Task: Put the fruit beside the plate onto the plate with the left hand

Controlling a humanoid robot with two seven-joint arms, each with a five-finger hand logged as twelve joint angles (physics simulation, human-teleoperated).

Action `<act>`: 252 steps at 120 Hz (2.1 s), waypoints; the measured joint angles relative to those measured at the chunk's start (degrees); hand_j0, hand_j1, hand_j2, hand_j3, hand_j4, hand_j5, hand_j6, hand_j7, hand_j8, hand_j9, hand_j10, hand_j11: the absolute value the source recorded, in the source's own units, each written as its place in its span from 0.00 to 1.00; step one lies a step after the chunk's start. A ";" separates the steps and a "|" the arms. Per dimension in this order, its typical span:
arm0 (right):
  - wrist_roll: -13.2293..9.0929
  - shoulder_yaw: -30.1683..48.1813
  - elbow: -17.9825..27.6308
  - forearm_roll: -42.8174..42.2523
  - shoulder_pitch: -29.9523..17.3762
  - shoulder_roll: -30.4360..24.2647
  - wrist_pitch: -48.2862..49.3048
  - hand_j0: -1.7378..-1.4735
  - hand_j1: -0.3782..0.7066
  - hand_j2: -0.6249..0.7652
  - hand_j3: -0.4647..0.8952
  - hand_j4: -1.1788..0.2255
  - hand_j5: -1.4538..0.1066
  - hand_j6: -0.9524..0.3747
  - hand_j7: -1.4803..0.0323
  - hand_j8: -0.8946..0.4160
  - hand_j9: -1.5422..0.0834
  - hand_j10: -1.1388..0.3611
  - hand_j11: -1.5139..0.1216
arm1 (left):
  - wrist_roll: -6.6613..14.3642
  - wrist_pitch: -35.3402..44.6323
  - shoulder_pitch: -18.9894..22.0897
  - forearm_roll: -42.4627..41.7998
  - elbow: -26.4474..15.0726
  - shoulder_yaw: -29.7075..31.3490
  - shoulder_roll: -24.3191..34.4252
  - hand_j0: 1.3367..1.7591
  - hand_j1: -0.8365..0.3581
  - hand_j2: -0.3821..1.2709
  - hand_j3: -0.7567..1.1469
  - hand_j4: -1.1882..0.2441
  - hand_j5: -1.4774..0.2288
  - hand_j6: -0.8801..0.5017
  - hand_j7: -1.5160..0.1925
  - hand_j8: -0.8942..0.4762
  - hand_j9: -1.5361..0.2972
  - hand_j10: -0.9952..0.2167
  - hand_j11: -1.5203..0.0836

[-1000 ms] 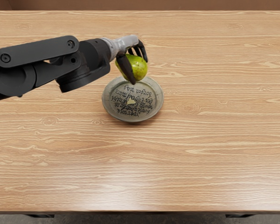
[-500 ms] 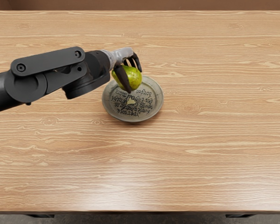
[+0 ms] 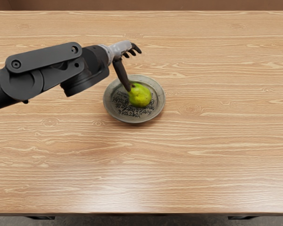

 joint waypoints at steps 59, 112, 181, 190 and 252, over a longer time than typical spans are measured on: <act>0.00 -0.03 0.09 -0.05 0.00 0.00 0.01 0.30 0.03 0.45 0.34 0.84 0.93 0.72 0.98 0.68 0.95 0.76 0.93 | 0.00 2.26 0.74 -18.88 -22.24 -4.46 14.68 0.76 0.83 0.25 0.40 0.71 0.74 0.52 0.76 0.53 0.72 0.68 0.81; 0.00 -0.05 0.17 -0.09 0.08 0.00 0.08 0.30 0.03 0.45 0.34 0.84 0.93 0.72 0.98 0.68 0.95 0.76 0.93 | 0.00 -26.55 15.22 -51.84 -28.62 -21.80 35.69 0.76 0.83 0.25 0.40 0.72 0.75 0.52 0.77 0.54 0.73 0.69 0.82; 0.00 -0.05 0.18 -0.09 0.34 0.00 0.09 0.30 0.03 0.45 0.34 0.84 0.93 0.72 0.98 0.68 0.95 0.76 0.93 | 0.00 -41.79 31.24 -78.77 -23.72 -23.43 48.92 0.76 0.97 0.23 0.40 0.81 0.85 0.62 0.87 0.64 0.82 0.80 0.93; 0.00 -0.06 0.18 -0.10 0.35 0.00 0.09 0.30 0.03 0.45 0.34 0.84 0.93 0.72 0.98 0.68 0.95 0.76 0.93 | 0.00 -41.84 31.97 -80.61 -22.36 -23.37 48.79 0.76 0.97 0.23 0.40 0.82 0.85 0.63 0.87 0.64 0.82 0.81 0.93; 0.00 -0.12 0.36 -0.17 0.46 0.00 0.19 0.30 0.03 0.45 0.34 0.84 0.93 0.72 0.98 0.68 0.95 0.76 0.93 | 0.00 -41.88 31.89 -82.08 -20.62 -23.39 52.53 0.76 0.98 0.23 0.40 0.83 0.86 0.63 0.88 0.65 0.83 0.82 0.94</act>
